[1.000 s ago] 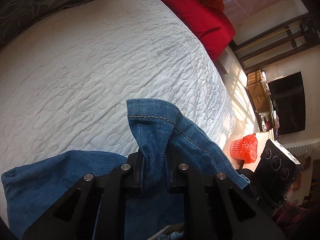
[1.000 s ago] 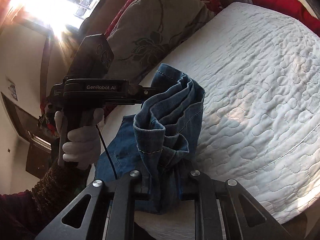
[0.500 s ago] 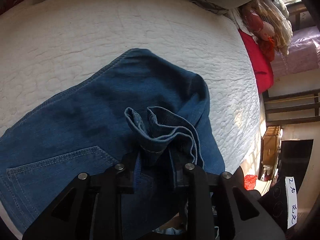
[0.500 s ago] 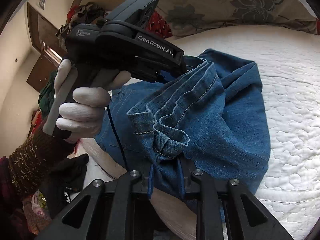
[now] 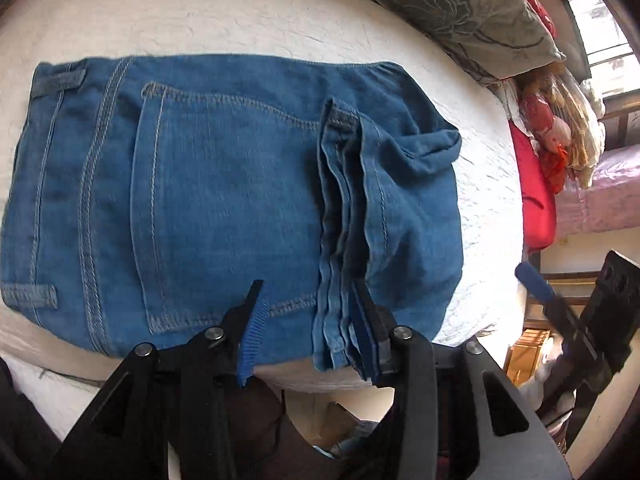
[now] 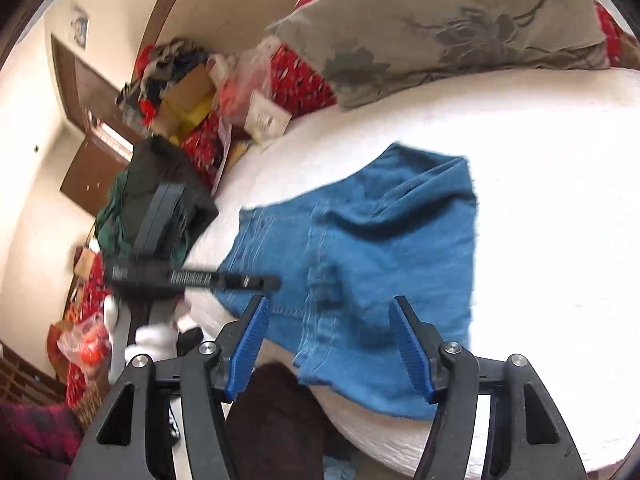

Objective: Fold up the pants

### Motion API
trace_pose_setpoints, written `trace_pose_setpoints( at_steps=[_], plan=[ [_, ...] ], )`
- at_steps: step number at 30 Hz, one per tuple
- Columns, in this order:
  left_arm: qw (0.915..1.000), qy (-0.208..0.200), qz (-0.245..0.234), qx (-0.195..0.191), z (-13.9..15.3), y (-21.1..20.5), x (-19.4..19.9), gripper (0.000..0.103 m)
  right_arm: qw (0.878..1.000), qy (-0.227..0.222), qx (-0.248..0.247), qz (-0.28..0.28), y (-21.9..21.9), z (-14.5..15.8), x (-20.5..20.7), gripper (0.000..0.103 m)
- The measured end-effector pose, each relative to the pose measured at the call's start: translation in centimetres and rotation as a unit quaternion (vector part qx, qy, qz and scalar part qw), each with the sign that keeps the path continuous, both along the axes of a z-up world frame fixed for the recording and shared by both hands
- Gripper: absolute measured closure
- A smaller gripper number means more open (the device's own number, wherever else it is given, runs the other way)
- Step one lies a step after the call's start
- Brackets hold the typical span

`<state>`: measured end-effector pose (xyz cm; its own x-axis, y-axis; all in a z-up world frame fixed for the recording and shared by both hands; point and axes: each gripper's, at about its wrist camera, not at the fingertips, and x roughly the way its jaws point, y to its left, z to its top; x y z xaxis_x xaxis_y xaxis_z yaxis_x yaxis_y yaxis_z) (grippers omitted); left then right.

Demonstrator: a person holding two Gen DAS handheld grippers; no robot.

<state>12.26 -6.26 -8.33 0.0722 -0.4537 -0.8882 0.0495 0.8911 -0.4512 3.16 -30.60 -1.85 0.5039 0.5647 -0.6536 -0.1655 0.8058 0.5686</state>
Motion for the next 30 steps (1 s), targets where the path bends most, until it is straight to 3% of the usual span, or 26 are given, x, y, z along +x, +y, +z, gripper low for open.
trace_pose_setpoints(
  at_steps=[4,9,13,17,18,21,23,24,27,28,30],
  plan=[
    [0.9982,0.018,0.036,-0.044,-1.0,-2.1,-4.9,0.064,0.999,0.027,0.029,-0.012,-2.1,-0.3,4.0,0.038],
    [0.9934,0.063,0.068,-0.067,-3.4,-4.4,-7.9,0.064,0.996,0.086,0.038,-0.003,-0.4,-2.9,8.7,0.038],
    [0.9901,0.094,0.083,-0.064,-5.2,-4.8,-7.7,0.064,0.991,0.126,0.050,-0.011,0.9,-5.4,11.2,0.038],
    [0.9917,0.076,0.099,-0.032,-5.1,-5.8,-5.7,0.064,0.985,0.168,0.020,-0.038,2.0,-8.1,13.0,0.038],
    [0.9920,0.068,0.104,-0.025,-5.0,-5.8,-5.2,0.064,0.983,0.179,0.017,-0.040,2.3,-8.9,13.6,0.042],
    [0.9909,0.069,0.115,-0.014,-5.1,-5.9,-4.0,0.070,0.981,0.184,0.041,-0.036,2.3,-9.3,15.5,0.098],
    [0.9909,0.057,0.121,-0.015,-4.5,-5.8,-3.6,0.072,0.989,0.128,0.055,-0.055,1.4,-7.4,16.8,0.100],
    [0.9912,0.055,0.120,-0.011,-4.5,-5.9,-3.4,0.072,0.991,0.108,0.038,-0.069,0.8,-6.9,17.4,0.103],
    [0.9879,0.091,0.125,-0.016,-6.7,-5.8,-3.0,0.072,0.986,0.153,-0.032,-0.065,0.3,-8.1,19.0,0.102],
    [0.9866,0.095,0.129,-0.030,-6.9,-5.5,-3.1,0.072,0.987,0.142,-0.042,-0.059,0.3,-7.6,18.9,0.096],
    [0.9865,0.091,0.128,-0.044,-6.8,-5.2,-3.2,0.072,0.994,0.110,-0.018,0.002,1.3,-6.2,18.5,0.094]
  ],
)
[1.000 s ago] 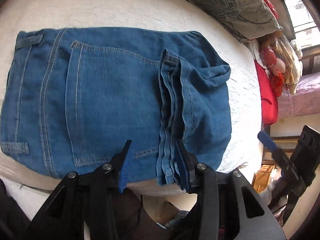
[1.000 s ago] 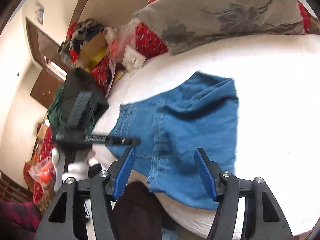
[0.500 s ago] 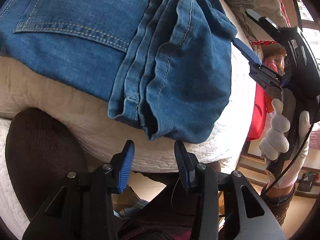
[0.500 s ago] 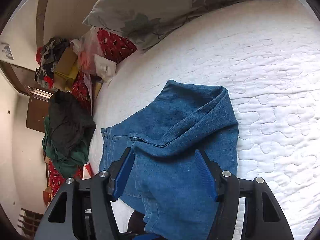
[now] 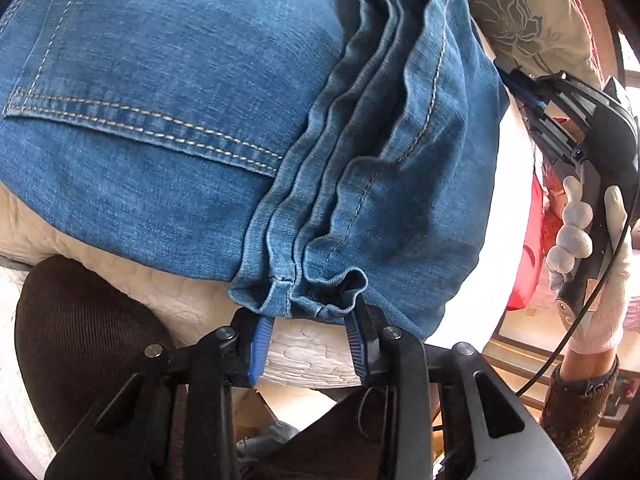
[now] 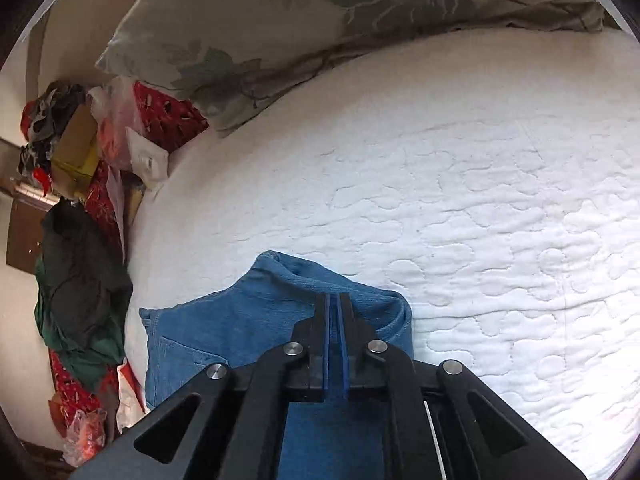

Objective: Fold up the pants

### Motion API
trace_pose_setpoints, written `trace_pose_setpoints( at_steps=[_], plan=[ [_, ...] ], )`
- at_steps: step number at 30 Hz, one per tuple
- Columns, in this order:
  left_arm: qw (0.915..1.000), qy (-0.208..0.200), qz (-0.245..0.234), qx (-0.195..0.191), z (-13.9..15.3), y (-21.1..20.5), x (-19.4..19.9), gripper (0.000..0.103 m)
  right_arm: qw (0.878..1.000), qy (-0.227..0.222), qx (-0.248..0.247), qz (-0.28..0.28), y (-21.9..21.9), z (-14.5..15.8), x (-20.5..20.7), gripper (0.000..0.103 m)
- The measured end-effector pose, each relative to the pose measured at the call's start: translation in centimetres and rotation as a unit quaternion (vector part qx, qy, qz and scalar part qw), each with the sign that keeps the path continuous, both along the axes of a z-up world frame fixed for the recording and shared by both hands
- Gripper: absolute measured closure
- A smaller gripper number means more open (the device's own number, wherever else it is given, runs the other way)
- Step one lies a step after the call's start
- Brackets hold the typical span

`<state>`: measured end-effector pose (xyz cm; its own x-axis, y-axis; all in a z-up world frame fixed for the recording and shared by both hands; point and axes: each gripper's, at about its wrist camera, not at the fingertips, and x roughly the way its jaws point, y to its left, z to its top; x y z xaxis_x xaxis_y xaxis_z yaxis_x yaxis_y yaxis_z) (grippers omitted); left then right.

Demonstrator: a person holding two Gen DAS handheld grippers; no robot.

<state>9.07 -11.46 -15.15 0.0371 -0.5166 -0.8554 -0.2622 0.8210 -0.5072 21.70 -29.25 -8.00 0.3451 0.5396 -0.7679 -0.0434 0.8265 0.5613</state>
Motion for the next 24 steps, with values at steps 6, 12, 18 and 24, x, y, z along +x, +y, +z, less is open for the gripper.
trace_pose_setpoints(
  at_steps=[6,12,18,24],
  plan=[
    [1.0000,-0.005,0.001,-0.001,0.3,1.0,-0.8,0.072,0.965,-0.056,-0.096,0.236,9.1,2.3,-2.6,0.037],
    [1.0000,-0.006,0.001,-0.003,0.5,2.0,-2.7,0.072,0.889,-0.112,-0.243,0.372,15.6,0.0,-4.4,0.038],
    [0.9999,-0.006,0.006,-0.013,0.6,2.3,-2.7,0.072,0.852,-0.110,-0.283,0.427,18.0,-2.4,-5.3,0.085],
    [0.9997,-0.021,0.009,0.002,0.5,2.5,-1.8,0.072,0.928,-0.053,-0.221,0.295,12.9,-2.8,-0.4,0.098]
  ],
)
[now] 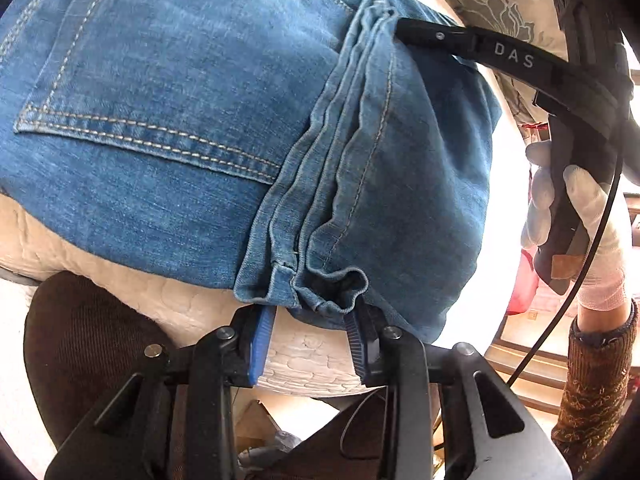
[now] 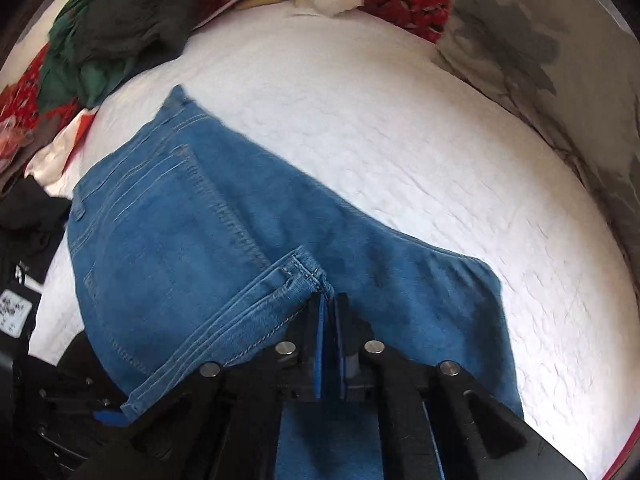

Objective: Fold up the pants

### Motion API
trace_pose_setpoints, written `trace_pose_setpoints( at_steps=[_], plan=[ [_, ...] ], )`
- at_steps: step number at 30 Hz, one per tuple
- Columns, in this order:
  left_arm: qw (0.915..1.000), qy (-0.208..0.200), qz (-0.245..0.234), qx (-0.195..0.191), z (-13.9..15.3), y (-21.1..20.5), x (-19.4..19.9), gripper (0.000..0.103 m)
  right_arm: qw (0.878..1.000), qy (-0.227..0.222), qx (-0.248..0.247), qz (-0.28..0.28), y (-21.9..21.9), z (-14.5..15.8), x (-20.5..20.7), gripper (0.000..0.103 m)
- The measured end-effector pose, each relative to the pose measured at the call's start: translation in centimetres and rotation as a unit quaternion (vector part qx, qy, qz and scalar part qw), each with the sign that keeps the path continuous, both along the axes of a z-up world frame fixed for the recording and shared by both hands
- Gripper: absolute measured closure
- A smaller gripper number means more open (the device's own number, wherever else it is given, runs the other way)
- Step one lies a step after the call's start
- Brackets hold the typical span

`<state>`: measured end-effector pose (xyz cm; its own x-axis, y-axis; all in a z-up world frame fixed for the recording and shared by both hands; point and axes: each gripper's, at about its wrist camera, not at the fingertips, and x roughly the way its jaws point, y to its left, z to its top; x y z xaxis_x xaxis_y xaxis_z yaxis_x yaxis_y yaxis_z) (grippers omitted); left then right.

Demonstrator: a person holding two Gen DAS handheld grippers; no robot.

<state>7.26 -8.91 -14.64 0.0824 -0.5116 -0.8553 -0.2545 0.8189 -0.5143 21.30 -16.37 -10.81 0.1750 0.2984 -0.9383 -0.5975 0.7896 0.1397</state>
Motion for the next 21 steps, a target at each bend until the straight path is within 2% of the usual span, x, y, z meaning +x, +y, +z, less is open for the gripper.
trace_pose_setpoints(
  at_steps=[1,4,8,9,10,11,12,13,14,15,16,17,19,21],
  plan=[
    [1.0000,0.000,0.001,-0.005,-0.1,0.2,-0.1,0.072,1.000,0.006,0.016,-0.013,-0.5,0.1,0.0,0.098],
    [0.9999,0.001,-0.005,-0.013,0.2,0.7,-0.7,0.072,1.000,-0.001,0.017,-0.009,-0.4,1.2,-0.8,0.093],
    [0.9995,-0.023,-0.014,-0.013,2.2,2.7,-2.7,0.072,0.994,0.012,0.097,-0.053,-1.8,4.8,-0.8,0.092],
    [0.9993,-0.034,-0.009,-0.011,3.0,3.5,-3.4,0.072,0.992,0.011,0.107,-0.062,-2.1,5.6,-0.8,0.085],
    [0.9989,-0.047,-0.001,-0.008,3.8,4.6,-4.0,0.072,0.991,0.008,0.115,-0.069,-2.3,6.5,-0.9,0.072],
    [0.9982,-0.058,0.011,-0.006,4.6,5.9,-4.5,0.072,0.990,0.002,0.118,-0.073,-2.2,7.2,-0.9,0.065],
    [0.9973,-0.067,0.029,-0.007,5.2,7.5,-5.0,0.072,0.991,-0.005,0.116,-0.072,-1.9,7.8,-0.9,0.056],
    [0.9958,-0.073,0.054,-0.013,5.7,9.4,-5.4,0.072,0.991,-0.009,0.112,-0.069,-1.4,8.2,-0.7,0.054],
    [0.9933,-0.078,0.083,-0.021,5.9,11.5,-5.7,0.071,0.992,-0.010,0.111,-0.066,-0.9,8.5,-0.7,0.054],
    [0.9898,-0.079,0.115,-0.027,5.9,13.7,-5.9,0.067,0.992,-0.010,0.110,-0.064,-0.2,8.7,-0.5,0.054],
    [0.9855,-0.075,0.149,-0.030,5.7,15.9,-6.0,0.058,0.992,-0.008,0.110,-0.063,0.5,8.7,-0.2,0.054],
    [0.9799,-0.070,0.183,-0.038,5.4,17.9,-6.1,0.055,0.992,-0.004,0.111,-0.060,1.4,8.6,0.2,0.054],
    [0.9683,-0.060,0.233,-0.066,4.5,21.1,-5.9,0.053,0.992,0.005,0.110,-0.054,3.3,8.3,0.9,0.054],
    [0.9593,-0.054,0.261,-0.092,3.4,23.0,-5.8,0.053,0.994,0.014,0.101,-0.044,5.4,7.6,1.5,0.054]
  ],
)
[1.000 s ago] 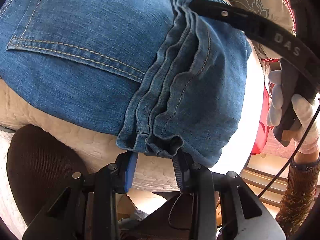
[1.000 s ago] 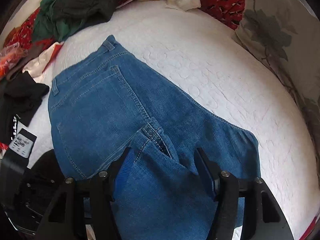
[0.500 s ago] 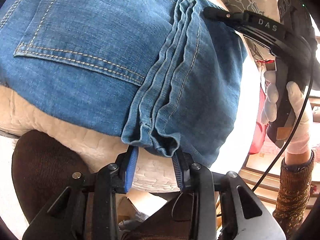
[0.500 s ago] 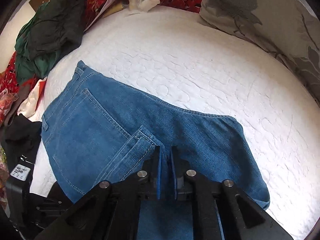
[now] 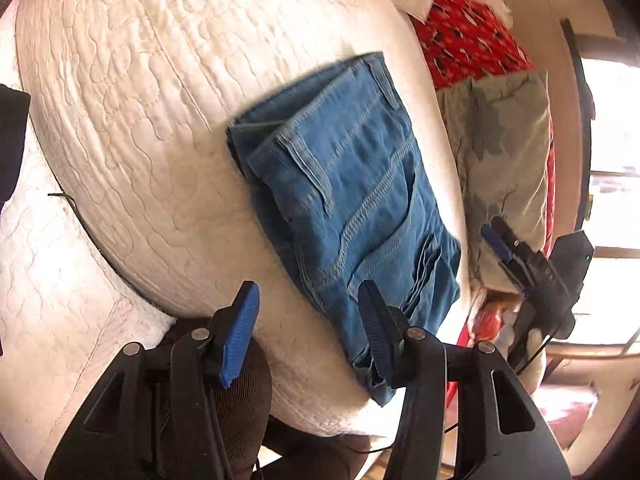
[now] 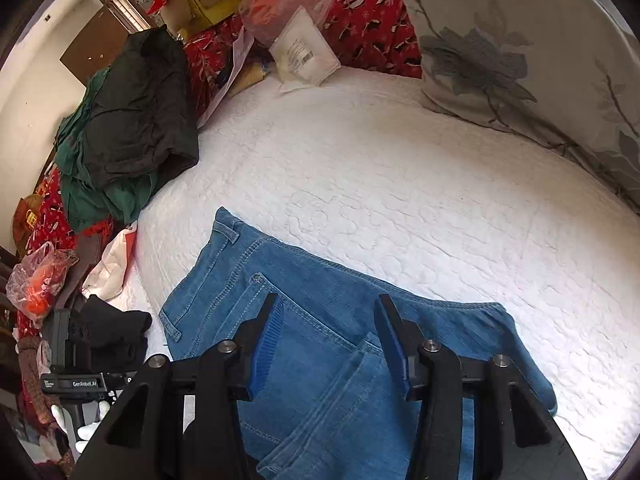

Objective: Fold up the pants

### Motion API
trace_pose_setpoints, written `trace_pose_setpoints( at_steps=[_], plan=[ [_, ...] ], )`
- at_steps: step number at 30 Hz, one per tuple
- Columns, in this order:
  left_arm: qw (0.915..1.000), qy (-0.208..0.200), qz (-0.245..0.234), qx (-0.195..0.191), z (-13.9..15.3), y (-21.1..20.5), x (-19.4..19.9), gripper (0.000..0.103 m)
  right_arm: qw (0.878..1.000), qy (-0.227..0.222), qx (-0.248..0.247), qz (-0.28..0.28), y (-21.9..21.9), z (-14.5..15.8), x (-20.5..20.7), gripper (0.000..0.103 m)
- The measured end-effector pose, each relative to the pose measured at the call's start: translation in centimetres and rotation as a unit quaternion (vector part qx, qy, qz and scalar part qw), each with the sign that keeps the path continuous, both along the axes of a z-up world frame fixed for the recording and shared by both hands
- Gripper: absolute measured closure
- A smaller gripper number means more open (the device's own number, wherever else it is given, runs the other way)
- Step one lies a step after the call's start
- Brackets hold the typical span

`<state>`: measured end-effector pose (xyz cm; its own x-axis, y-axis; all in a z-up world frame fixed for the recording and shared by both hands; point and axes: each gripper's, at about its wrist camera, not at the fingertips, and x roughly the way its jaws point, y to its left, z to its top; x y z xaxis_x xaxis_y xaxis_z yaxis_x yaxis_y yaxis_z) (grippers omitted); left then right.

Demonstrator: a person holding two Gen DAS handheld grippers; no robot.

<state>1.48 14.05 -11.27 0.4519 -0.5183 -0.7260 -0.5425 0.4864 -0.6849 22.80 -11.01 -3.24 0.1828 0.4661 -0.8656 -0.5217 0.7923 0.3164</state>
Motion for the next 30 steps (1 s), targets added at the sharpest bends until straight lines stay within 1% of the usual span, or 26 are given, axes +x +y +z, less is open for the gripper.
trace_pose_setpoints(
  at_steps=[2,7,10,13,17,19,20,21,23,24,26,27,28,29,30],
  plan=[
    [0.9997,0.002,0.015,-0.021,-1.1,1.1,0.5,0.053,1.000,0.006,-0.013,0.017,2.3,-0.8,0.5,0.054],
    [0.9970,0.002,0.033,-0.071,-3.5,1.9,1.6,0.053,0.997,0.010,-0.041,0.061,7.1,-2.8,1.0,0.054],
    [0.9960,0.002,0.034,-0.082,-4.2,1.4,2.3,0.053,0.995,0.013,-0.053,0.087,9.5,-3.9,1.4,0.054],
    [0.9951,0.003,0.030,-0.095,-4.7,1.2,2.0,0.053,0.990,0.016,-0.066,0.123,12.2,-5.1,1.8,0.053],
    [0.9933,0.003,0.034,-0.110,-5.4,1.4,1.9,0.053,0.978,-0.008,-0.103,0.182,16.1,-6.9,1.6,0.052],
    [0.9933,0.003,0.035,-0.110,-5.6,1.5,2.1,0.053,0.967,-0.023,-0.129,0.219,17.6,-8.2,1.1,0.042],
    [0.9934,0.004,0.036,-0.109,-5.7,1.5,2.2,0.052,0.961,-0.027,-0.142,0.236,18.3,-8.8,0.8,0.041],
    [0.9936,0.003,0.036,-0.108,-5.7,1.4,2.5,0.048,0.956,-0.035,-0.152,0.250,18.8,-9.4,0.6,0.038],
    [0.9941,0.009,0.040,-0.101,-5.8,1.2,3.2,0.047,0.948,-0.056,-0.157,0.270,19.4,-9.6,0.2,0.036],
    [0.9943,0.012,0.043,-0.097,-5.8,1.2,3.5,0.046,0.947,-0.060,-0.157,0.274,19.4,-9.5,0.2,0.039],
    [0.9944,0.018,0.049,-0.093,-5.7,1.1,3.6,0.045,0.951,-0.049,-0.142,0.270,18.9,-9.1,0.1,0.054],
    [0.9949,0.019,0.050,-0.086,-5.6,1.1,3.7,0.045,0.952,-0.053,-0.142,0.266,18.7,-8.8,0.1,0.064],
    [0.9959,0.019,0.048,-0.075,-5.3,1.0,3.8,0.050,0.953,-0.053,-0.141,0.263,18.4,-8.5,0.1,0.073],
    [0.9971,0.014,0.044,-0.059,-4.8,0.9,3.8,0.056,0.955,-0.054,-0.137,0.258,18.1,-8.1,0.1,0.076],
    [0.9984,0.004,0.036,-0.043,-4.2,0.7,3.8,0.078,0.957,-0.056,-0.130,0.252,17.9,-7.7,0.1,0.080]
  ],
)
